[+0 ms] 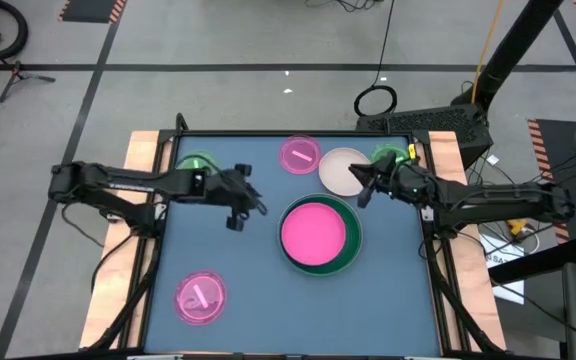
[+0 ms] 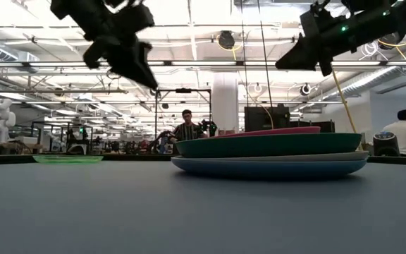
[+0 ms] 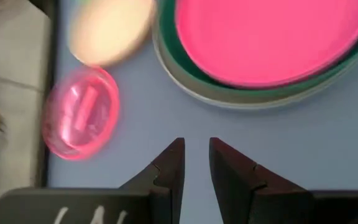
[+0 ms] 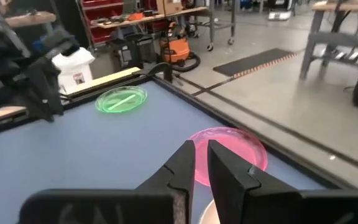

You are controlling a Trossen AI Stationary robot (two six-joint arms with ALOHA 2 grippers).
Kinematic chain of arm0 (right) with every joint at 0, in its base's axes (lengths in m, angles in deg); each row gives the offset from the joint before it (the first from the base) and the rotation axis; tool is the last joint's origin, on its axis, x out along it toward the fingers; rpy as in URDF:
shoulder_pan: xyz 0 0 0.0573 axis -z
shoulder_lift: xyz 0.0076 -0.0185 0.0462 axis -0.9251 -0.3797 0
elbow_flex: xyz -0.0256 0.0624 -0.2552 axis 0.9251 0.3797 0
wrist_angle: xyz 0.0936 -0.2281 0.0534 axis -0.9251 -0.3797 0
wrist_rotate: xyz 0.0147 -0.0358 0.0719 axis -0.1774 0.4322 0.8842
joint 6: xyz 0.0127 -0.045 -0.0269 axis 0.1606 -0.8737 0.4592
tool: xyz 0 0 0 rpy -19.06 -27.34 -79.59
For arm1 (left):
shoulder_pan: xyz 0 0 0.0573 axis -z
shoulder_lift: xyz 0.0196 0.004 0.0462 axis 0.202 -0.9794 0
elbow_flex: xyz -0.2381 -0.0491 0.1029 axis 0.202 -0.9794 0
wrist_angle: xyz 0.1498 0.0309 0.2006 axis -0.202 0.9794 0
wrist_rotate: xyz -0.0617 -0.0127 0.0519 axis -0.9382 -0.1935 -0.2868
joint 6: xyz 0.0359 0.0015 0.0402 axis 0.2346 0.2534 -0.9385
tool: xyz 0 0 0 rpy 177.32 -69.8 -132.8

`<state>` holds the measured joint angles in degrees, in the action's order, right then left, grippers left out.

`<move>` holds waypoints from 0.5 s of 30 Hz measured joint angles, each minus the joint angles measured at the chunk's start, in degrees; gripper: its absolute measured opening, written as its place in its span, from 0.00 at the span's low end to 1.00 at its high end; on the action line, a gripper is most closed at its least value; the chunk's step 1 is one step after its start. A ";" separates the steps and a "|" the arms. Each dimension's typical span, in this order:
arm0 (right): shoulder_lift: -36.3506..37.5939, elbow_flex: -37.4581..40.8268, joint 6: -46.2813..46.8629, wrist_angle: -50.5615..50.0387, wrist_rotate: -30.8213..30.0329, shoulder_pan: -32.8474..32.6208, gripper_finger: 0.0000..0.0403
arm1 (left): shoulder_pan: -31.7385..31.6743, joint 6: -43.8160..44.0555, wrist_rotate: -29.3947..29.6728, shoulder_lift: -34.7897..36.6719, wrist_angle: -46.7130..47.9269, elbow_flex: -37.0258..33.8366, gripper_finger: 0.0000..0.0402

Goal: Stack plastic plates
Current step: Stack the white plate on top of the pink plate

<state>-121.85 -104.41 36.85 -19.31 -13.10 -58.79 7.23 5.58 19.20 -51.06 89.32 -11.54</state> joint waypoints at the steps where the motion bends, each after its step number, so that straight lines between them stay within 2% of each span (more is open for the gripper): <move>1: -0.39 0.00 0.56 -0.02 0.85 0.61 0.09 | -0.34 -1.07 0.00 1.66 -2.61 -1.13 0.20; 5: -5.21 -2.00 3.26 -0.25 4.48 2.82 0.09 | -2.27 -3.55 0.06 7.83 -12.40 -5.44 0.20; 8: -9.84 -5.05 4.08 -2.28 4.37 4.01 0.09 | -3.69 -3.54 0.09 11.38 -16.34 -6.91 0.20; 12: -15.29 -11.11 7.72 -11.01 4.82 6.56 0.09 | -4.98 -3.97 0.09 14.62 -16.33 -6.96 0.20; 15: -18.98 -16.36 12.16 -22.86 8.34 9.25 0.09 | -5.87 -4.49 0.11 16.35 -14.77 -6.97 0.20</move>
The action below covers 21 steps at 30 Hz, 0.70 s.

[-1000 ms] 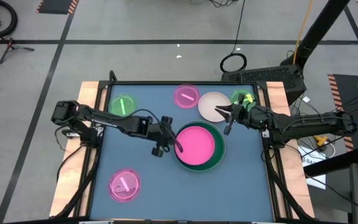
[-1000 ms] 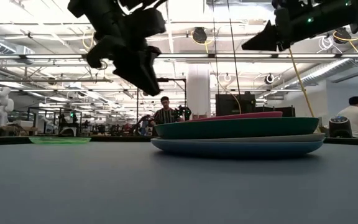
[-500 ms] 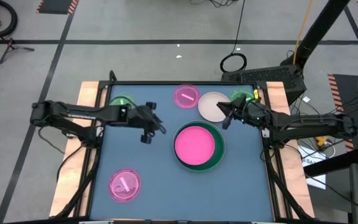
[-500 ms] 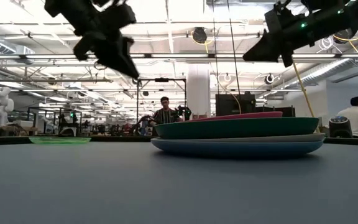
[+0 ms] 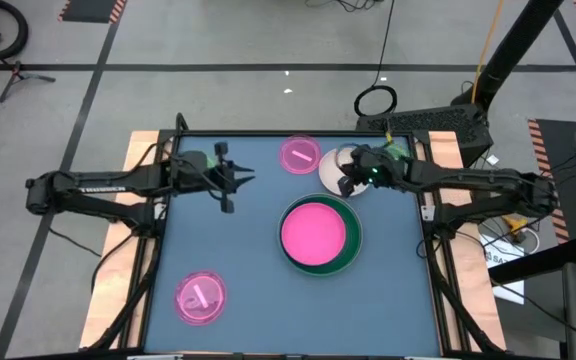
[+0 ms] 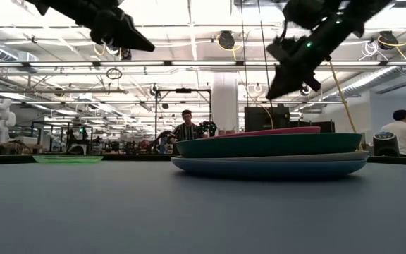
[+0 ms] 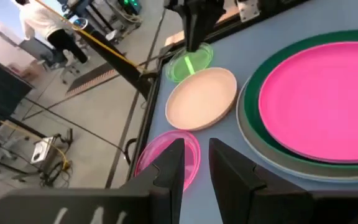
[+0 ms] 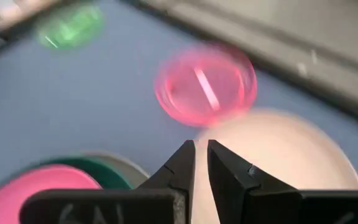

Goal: Stack plastic plates
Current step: Stack the white plate on top of the pink plate

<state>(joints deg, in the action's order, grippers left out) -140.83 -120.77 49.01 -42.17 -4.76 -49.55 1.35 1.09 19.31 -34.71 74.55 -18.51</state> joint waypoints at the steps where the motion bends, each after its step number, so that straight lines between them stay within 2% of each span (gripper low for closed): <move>1: -1.23 -1.81 1.56 -4.13 0.91 0.96 0.09 | -0.37 0.42 0.00 0.52 0.91 -0.04 0.20; 6: -5.81 -8.24 5.92 -23.31 6.46 6.09 0.09 | -1.68 2.22 0.47 0.76 4.83 -0.02 0.20; 11: -8.26 -9.56 11.00 -35.66 6.50 11.94 0.09 | -1.73 6.63 2.04 0.74 7.06 0.18 0.20; 16: -10.17 -9.56 13.90 -41.16 7.22 16.84 0.13 | -1.79 4.82 2.20 0.72 7.68 0.18 0.20; 21: -12.11 -9.56 13.78 -40.04 9.42 19.13 0.24 | -2.04 3.38 3.31 0.72 9.54 0.24 0.20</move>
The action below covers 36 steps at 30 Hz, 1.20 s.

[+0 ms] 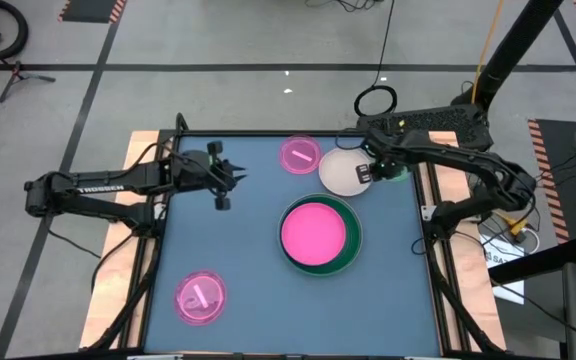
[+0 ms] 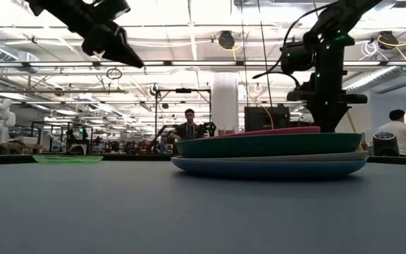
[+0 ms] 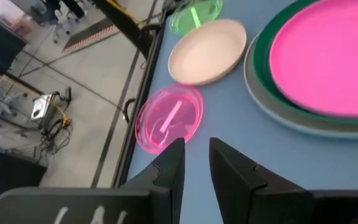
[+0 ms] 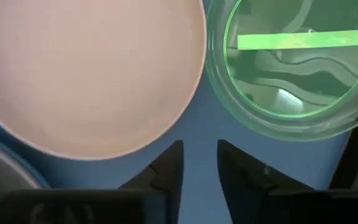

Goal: Stack plastic plates
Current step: Stack the white plate on top of the pink plate

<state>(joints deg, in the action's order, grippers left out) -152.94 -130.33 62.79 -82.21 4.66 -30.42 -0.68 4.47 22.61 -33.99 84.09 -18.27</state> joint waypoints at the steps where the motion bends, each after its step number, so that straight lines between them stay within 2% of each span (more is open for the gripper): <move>1: -0.60 0.00 0.08 0.56 0.00 0.20 0.26 | 0.04 0.06 0.81 0.02 1.23 0.02 0.20; 7: -4.76 0.00 0.53 3.85 0.01 0.32 0.35 | -0.07 1.00 2.59 0.02 3.61 0.02 0.20; 17: -12.09 0.02 0.69 6.72 -0.04 1.34 0.36 | -0.07 2.42 2.57 0.02 3.61 0.02 0.20; 24: -15.42 0.04 0.66 9.95 -0.02 1.39 0.29 | -0.07 3.26 2.57 0.02 3.61 0.02 0.20; 30: -17.37 -0.13 1.65 11.51 -0.05 1.39 0.17 | -0.07 3.66 2.57 0.02 3.61 0.02 0.20; 36: -16.34 0.01 2.64 12.22 -0.32 1.41 0.06 | -0.07 4.01 2.57 0.02 3.61 0.02 0.20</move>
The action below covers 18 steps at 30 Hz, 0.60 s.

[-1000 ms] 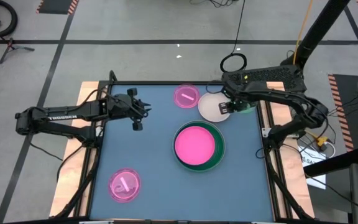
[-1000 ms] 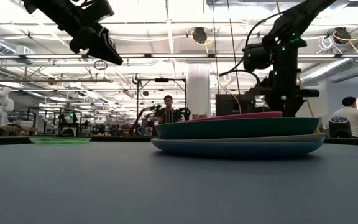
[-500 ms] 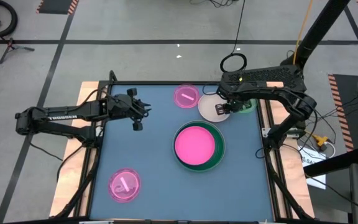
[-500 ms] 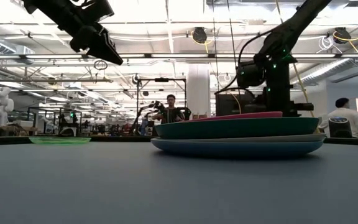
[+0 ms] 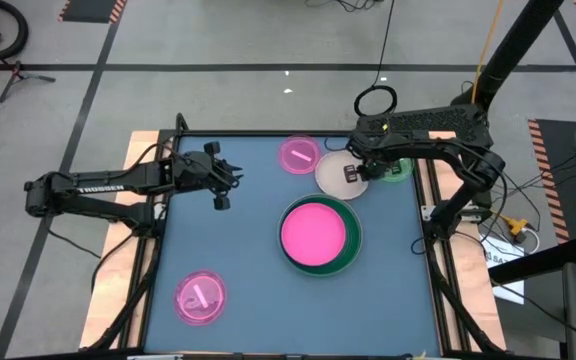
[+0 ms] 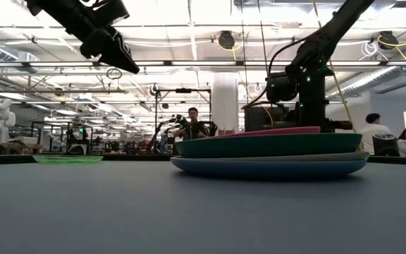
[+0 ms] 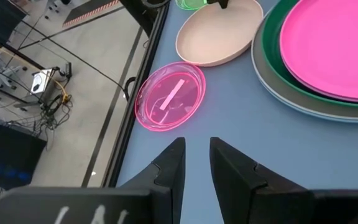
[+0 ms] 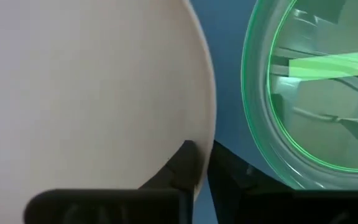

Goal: Stack plastic plates
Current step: Stack the white plate on top of the pink plate

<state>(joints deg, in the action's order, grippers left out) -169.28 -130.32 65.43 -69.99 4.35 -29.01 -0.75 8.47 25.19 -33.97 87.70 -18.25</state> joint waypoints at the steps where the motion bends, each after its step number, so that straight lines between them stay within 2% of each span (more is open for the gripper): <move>1: 0.32 0.03 0.25 0.28 -0.22 0.00 0.05 | 0.00 0.25 0.00 0.00 0.00 0.00 0.20; 10: 5.26 0.08 0.38 0.55 -1.70 -0.02 0.04 | 0.13 1.02 -0.03 0.00 -0.02 0.00 0.20; 18: 14.74 0.08 -1.26 0.28 -1.96 -0.13 0.02 | 0.13 1.27 -0.05 0.00 -0.02 0.00 0.20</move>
<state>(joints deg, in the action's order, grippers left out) -154.54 -130.24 64.16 -69.71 2.39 -29.14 -0.62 9.74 25.13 -33.97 87.68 -18.25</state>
